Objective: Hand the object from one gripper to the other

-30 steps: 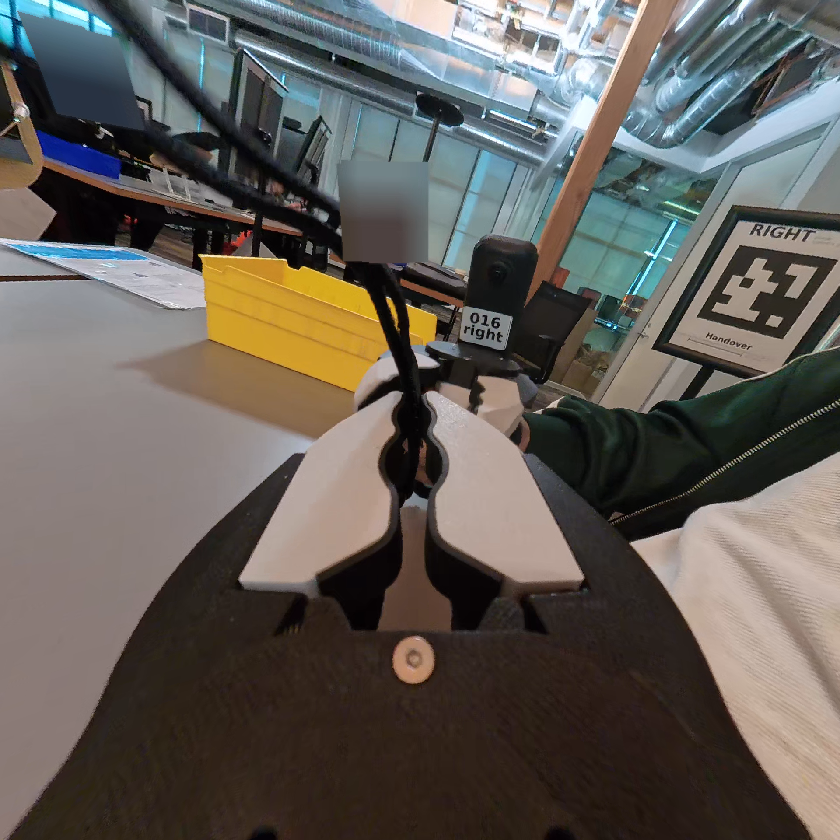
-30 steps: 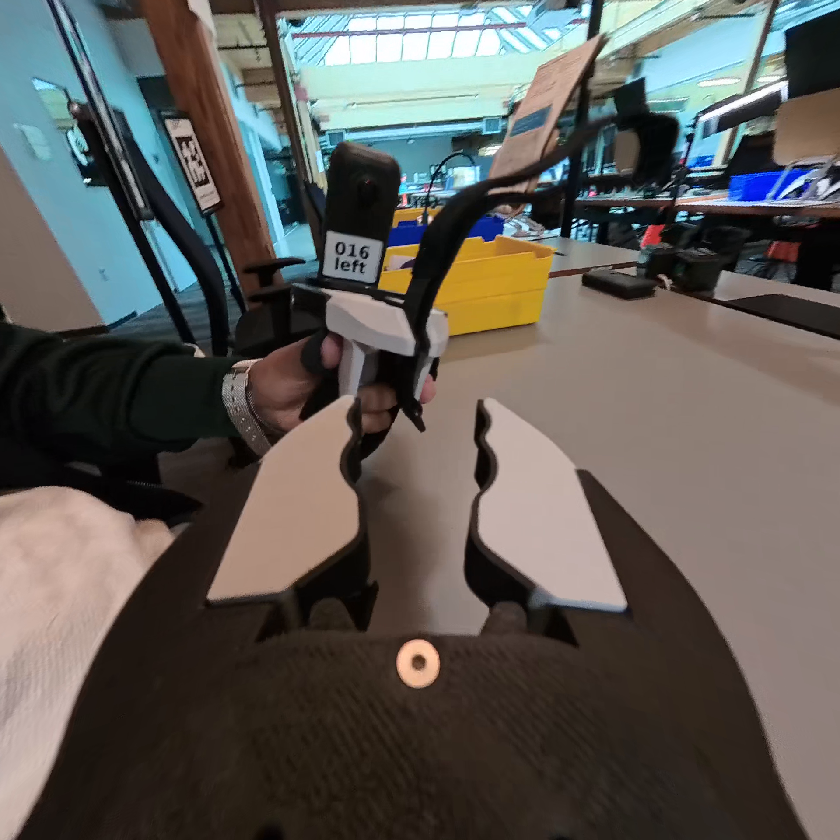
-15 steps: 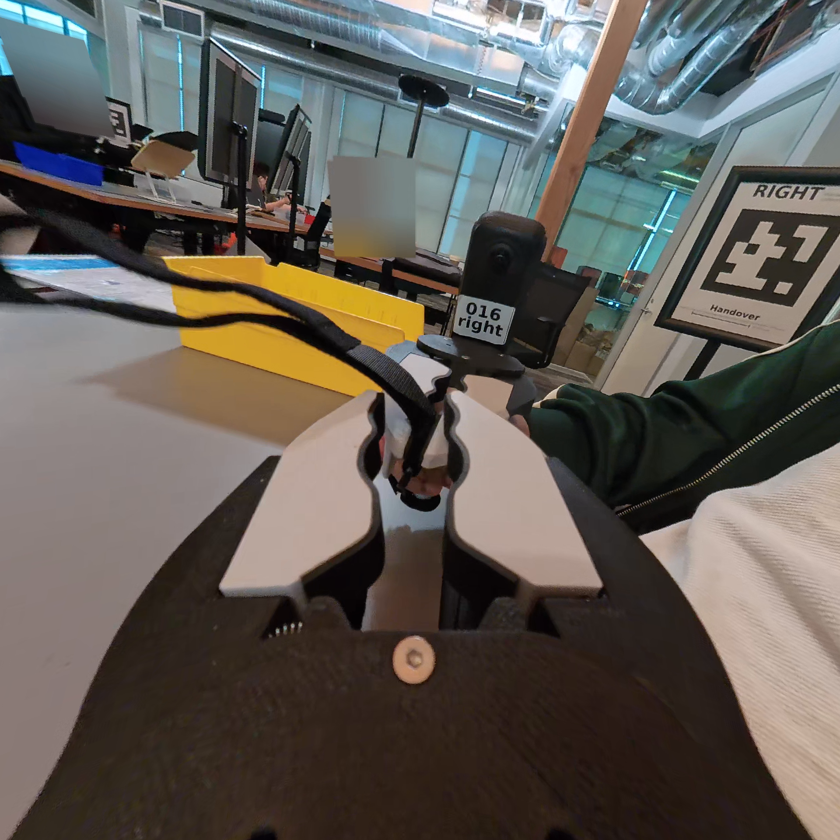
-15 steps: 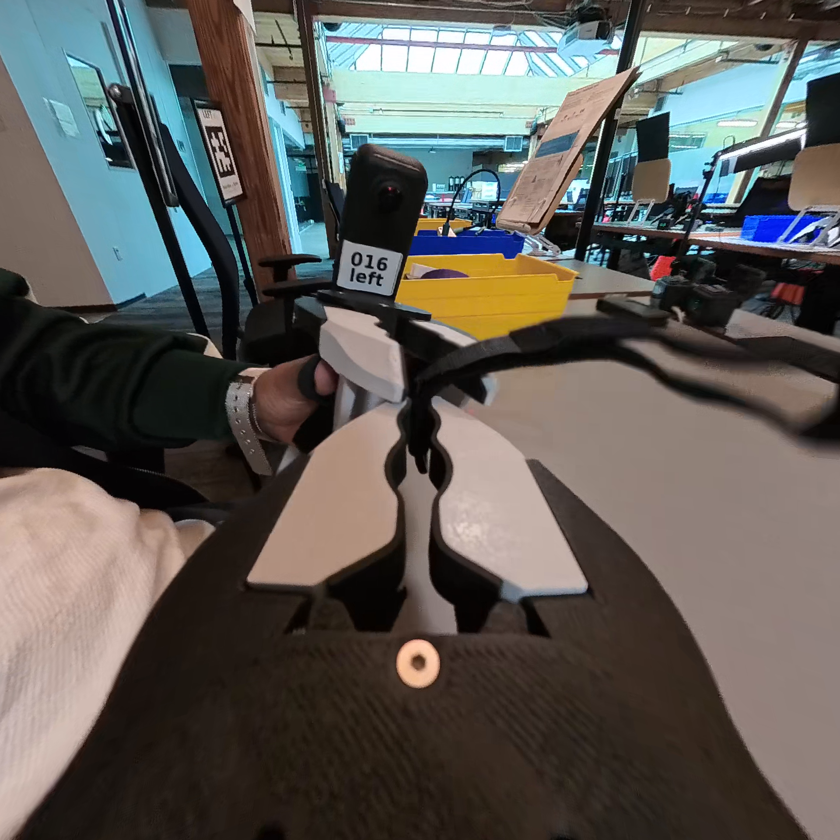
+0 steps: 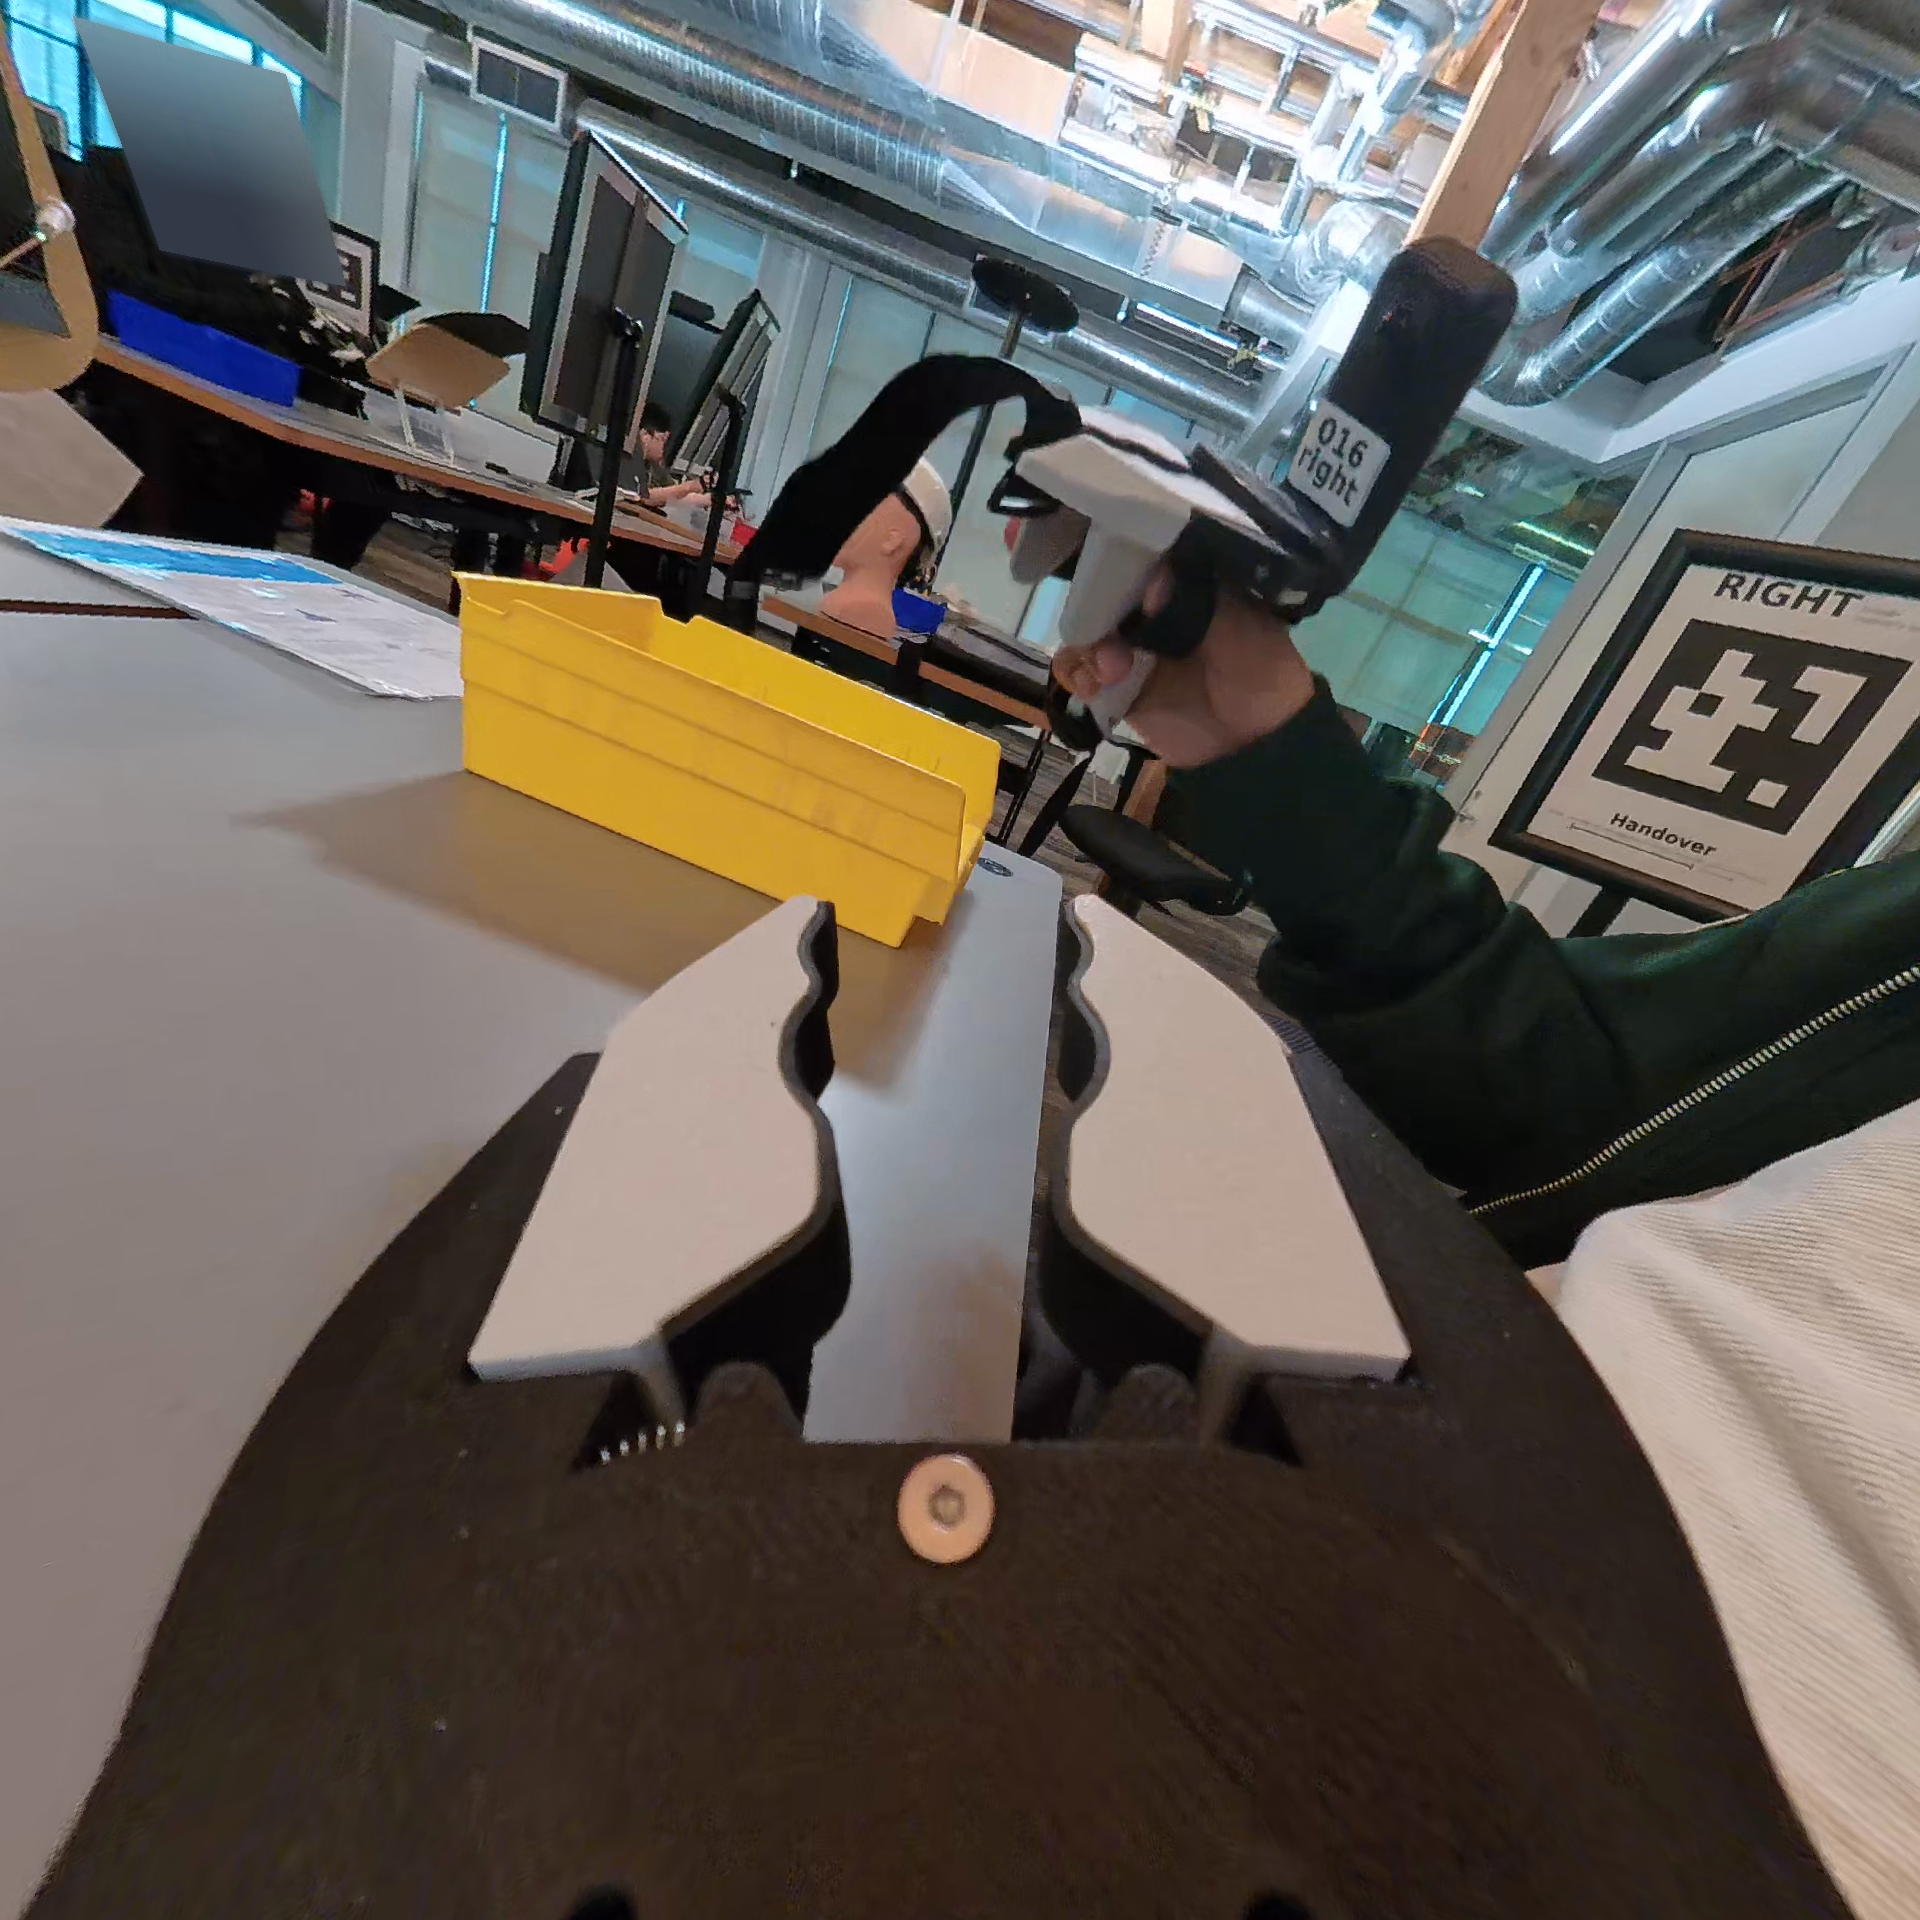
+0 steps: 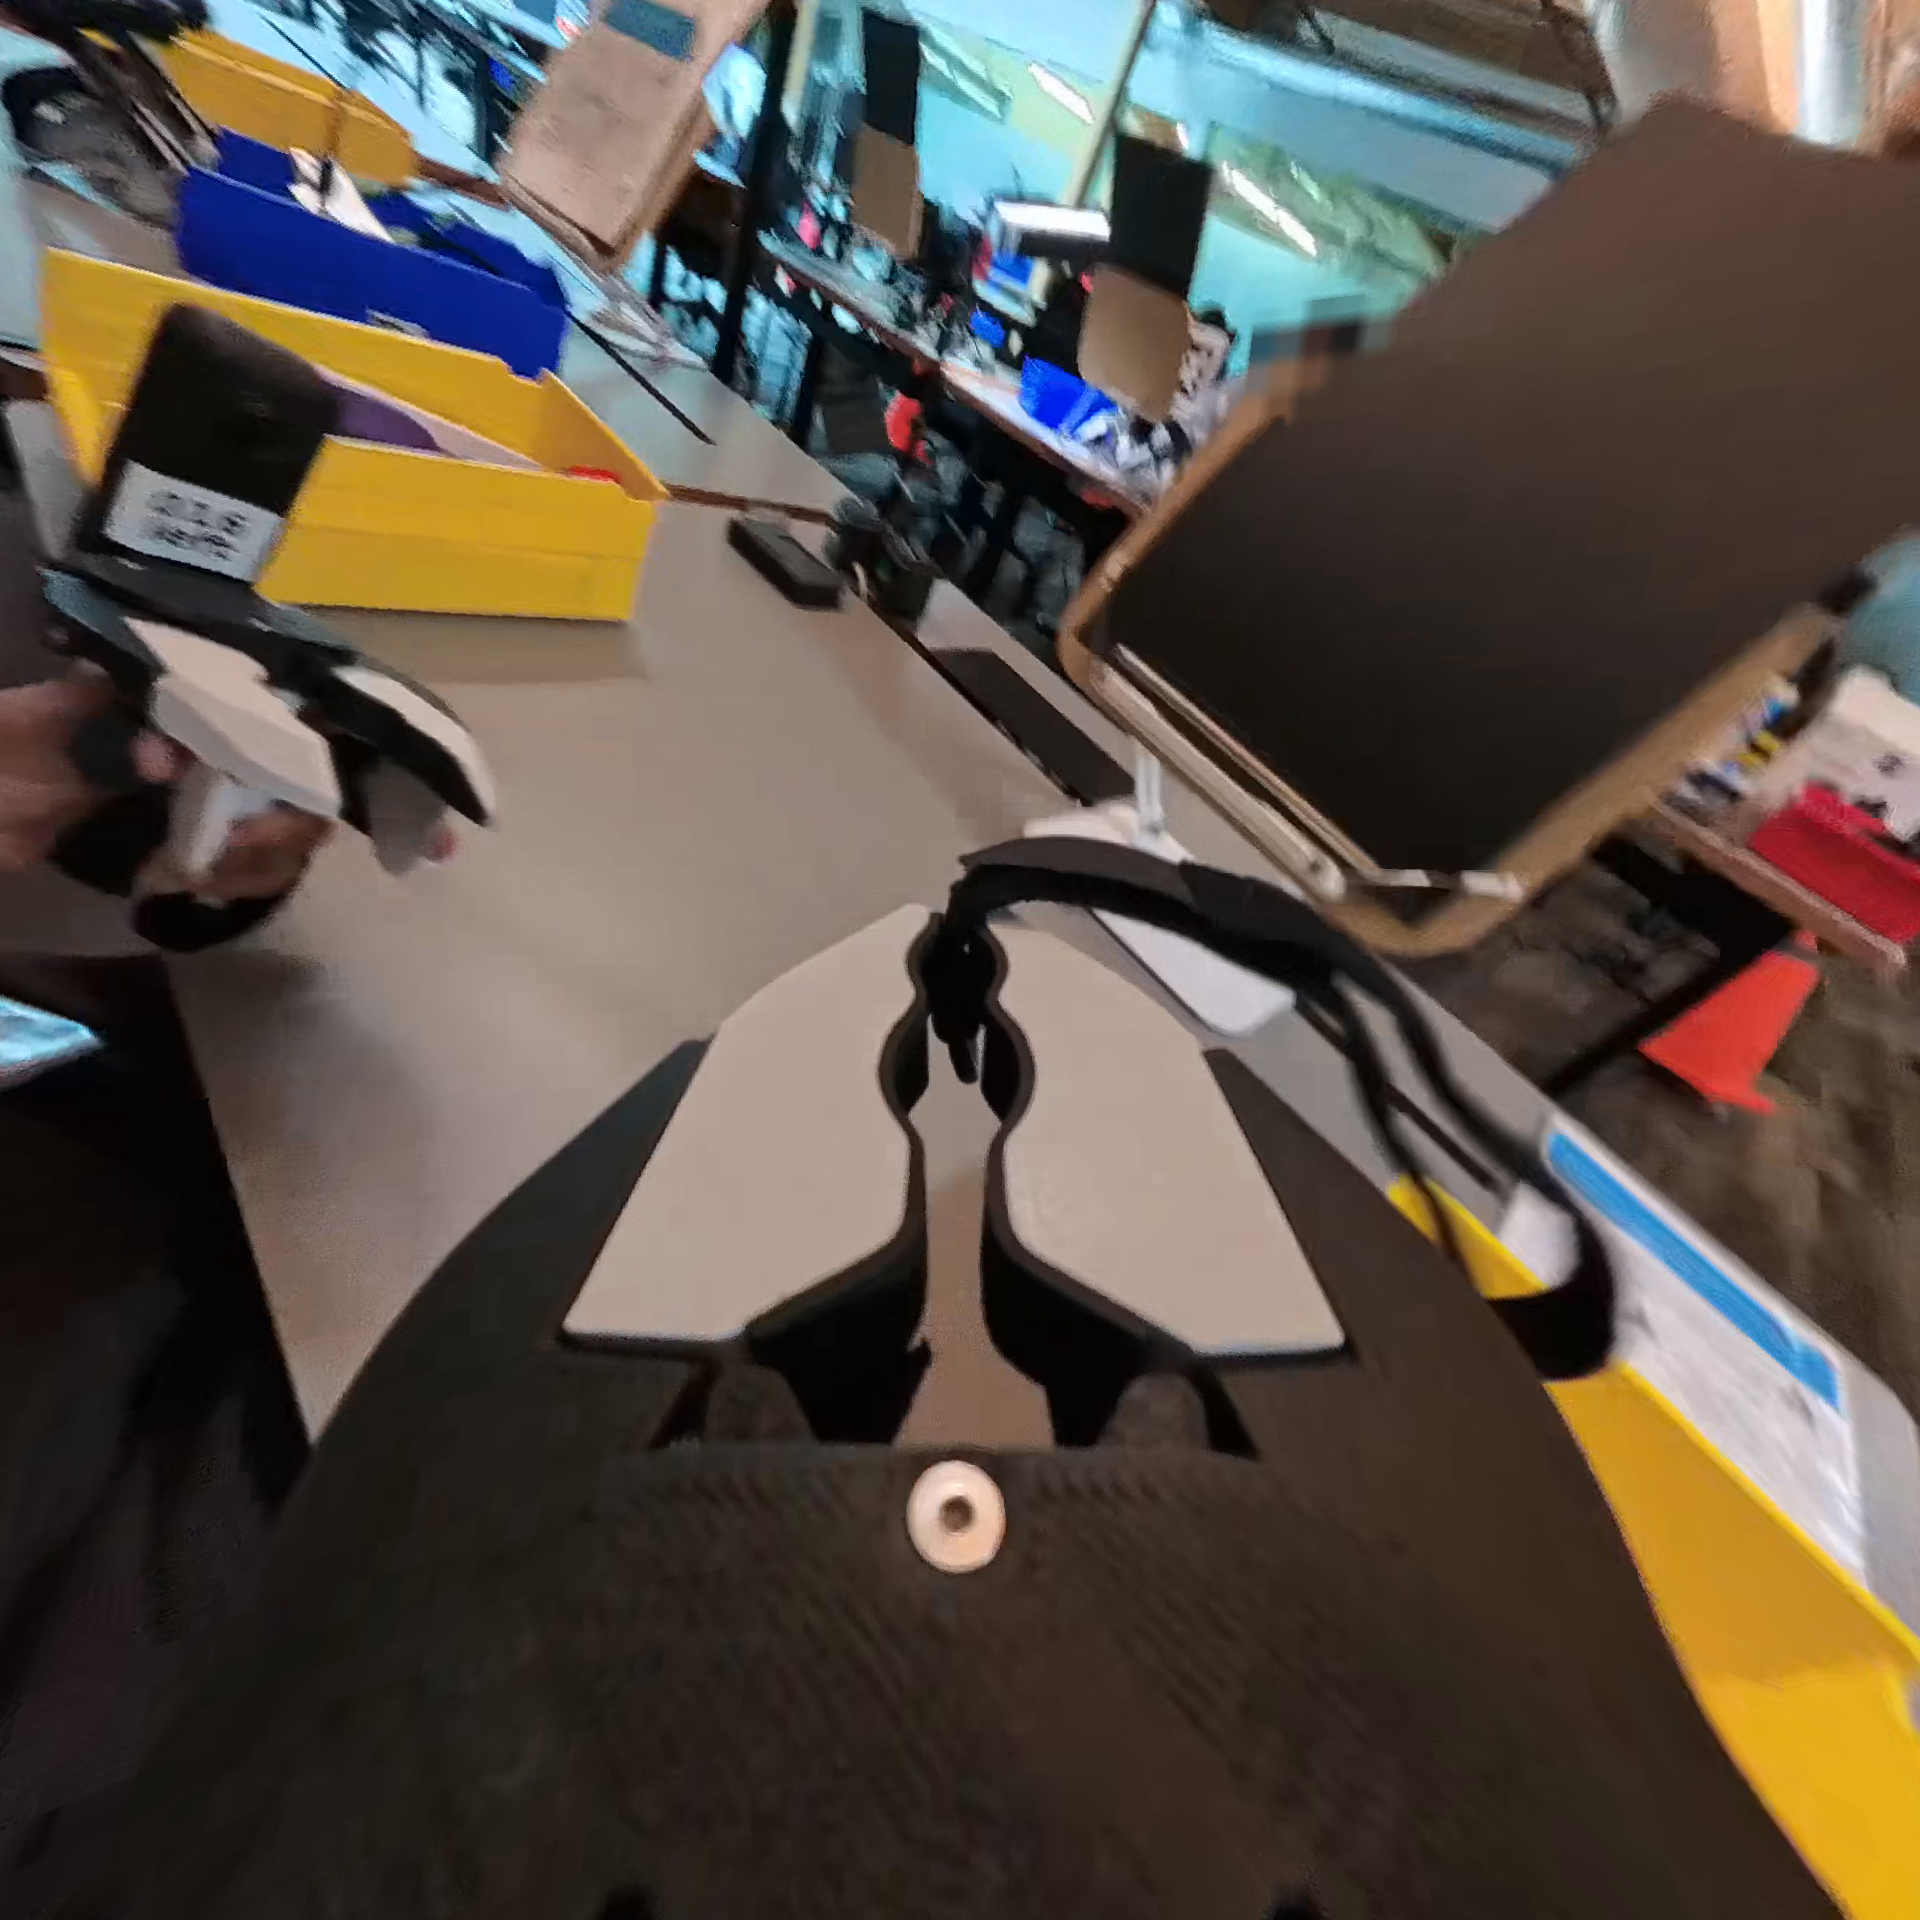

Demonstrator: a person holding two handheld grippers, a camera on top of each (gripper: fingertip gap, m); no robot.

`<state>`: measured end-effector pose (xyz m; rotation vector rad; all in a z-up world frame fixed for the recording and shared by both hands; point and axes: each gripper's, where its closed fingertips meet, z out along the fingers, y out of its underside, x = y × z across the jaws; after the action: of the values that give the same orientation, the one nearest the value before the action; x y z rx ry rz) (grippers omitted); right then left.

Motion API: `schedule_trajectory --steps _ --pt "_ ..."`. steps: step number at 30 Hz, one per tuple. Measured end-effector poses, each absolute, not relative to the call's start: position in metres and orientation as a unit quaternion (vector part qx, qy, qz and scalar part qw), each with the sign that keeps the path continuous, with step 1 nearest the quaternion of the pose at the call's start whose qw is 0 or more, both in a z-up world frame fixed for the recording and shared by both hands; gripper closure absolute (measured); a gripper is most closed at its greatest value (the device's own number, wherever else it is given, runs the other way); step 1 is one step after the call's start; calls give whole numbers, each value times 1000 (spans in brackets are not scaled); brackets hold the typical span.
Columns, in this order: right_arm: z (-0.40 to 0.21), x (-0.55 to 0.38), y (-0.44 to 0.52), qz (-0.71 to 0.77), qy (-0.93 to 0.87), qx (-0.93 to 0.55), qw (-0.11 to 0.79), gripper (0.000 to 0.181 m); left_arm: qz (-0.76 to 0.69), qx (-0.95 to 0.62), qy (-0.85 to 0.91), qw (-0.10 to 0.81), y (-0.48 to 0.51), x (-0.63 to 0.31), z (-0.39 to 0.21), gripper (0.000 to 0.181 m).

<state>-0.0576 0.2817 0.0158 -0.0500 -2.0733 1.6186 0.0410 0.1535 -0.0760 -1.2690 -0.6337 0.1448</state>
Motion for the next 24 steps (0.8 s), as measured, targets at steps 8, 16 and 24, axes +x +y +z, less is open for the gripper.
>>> schedule_trajectory --steps 8,16,24 --pt "-73 -139 398 494 -818 -251 155 145 62 -598 -293 744 159 41 -82 146" --pt "-74 -155 424 518 -760 -386 75 132 59 -630 -286 719 170 42 -93 146" --pt "-12 -115 348 598 -739 -277 139 119 100 -647 -333 678 160 30 -105 142"
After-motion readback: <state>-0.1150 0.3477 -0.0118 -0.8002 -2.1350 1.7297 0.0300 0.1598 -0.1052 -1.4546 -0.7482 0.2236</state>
